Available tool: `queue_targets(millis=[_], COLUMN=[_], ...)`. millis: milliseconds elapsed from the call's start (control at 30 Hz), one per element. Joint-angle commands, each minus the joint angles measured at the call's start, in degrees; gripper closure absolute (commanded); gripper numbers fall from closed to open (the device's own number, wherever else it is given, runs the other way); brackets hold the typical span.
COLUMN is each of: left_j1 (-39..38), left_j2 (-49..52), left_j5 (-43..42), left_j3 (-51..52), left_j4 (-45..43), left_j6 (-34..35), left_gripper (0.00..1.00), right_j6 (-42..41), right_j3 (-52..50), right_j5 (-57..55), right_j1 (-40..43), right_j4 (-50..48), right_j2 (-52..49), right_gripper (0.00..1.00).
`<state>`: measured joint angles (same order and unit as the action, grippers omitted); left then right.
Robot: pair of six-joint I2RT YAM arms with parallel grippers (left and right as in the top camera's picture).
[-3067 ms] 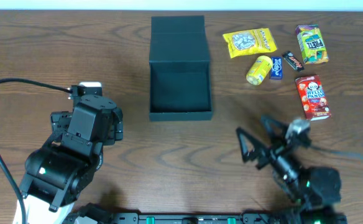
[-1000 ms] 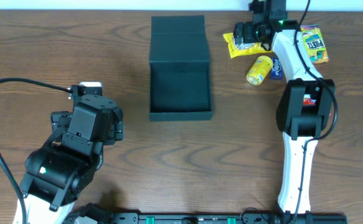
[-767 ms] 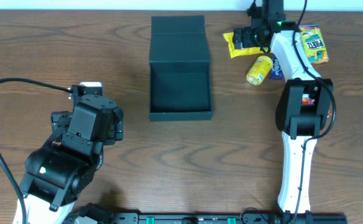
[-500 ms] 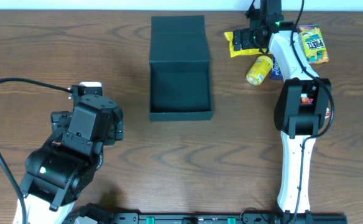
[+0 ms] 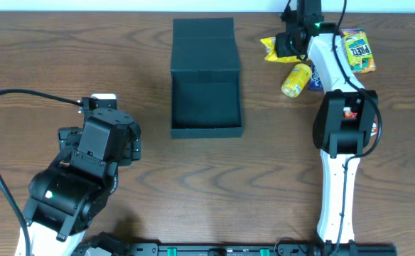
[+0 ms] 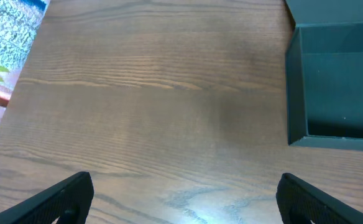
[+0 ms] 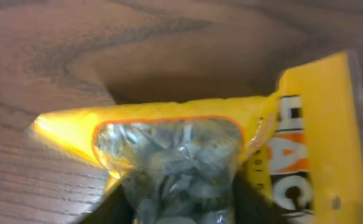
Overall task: Pack container
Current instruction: 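Lift the yellow candy bag and carry it over the box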
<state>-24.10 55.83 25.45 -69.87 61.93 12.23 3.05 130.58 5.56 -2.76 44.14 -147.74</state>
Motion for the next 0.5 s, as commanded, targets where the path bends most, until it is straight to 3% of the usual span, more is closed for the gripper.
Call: queue_targets(millis=[0, 200, 467], left_j1=[0.09, 0.09, 0.09], left_j2=[-0.09, -0.07, -0.07], left_j5=[-0.02, 0.00, -0.02], left_j3=[-0.37, -0.37, -0.37], left_j4=[0.24, 0.24, 0.24], left_j6=[0.66, 0.66, 0.66], left_gripper=[0.05, 0.05, 0.05], right_j6=[-0.61, -0.61, -0.61], right_j3=[-3.04, -3.04, -1.73], right_j5=[0.00, 0.02, 0.04], right_j1=[-0.31, -0.33, -1.64], right_j4=[2.64, 3.48, 5.09], right_j2=[-6.14, -6.12, -4.15], right_gripper=[0.86, 0.99, 0.99])
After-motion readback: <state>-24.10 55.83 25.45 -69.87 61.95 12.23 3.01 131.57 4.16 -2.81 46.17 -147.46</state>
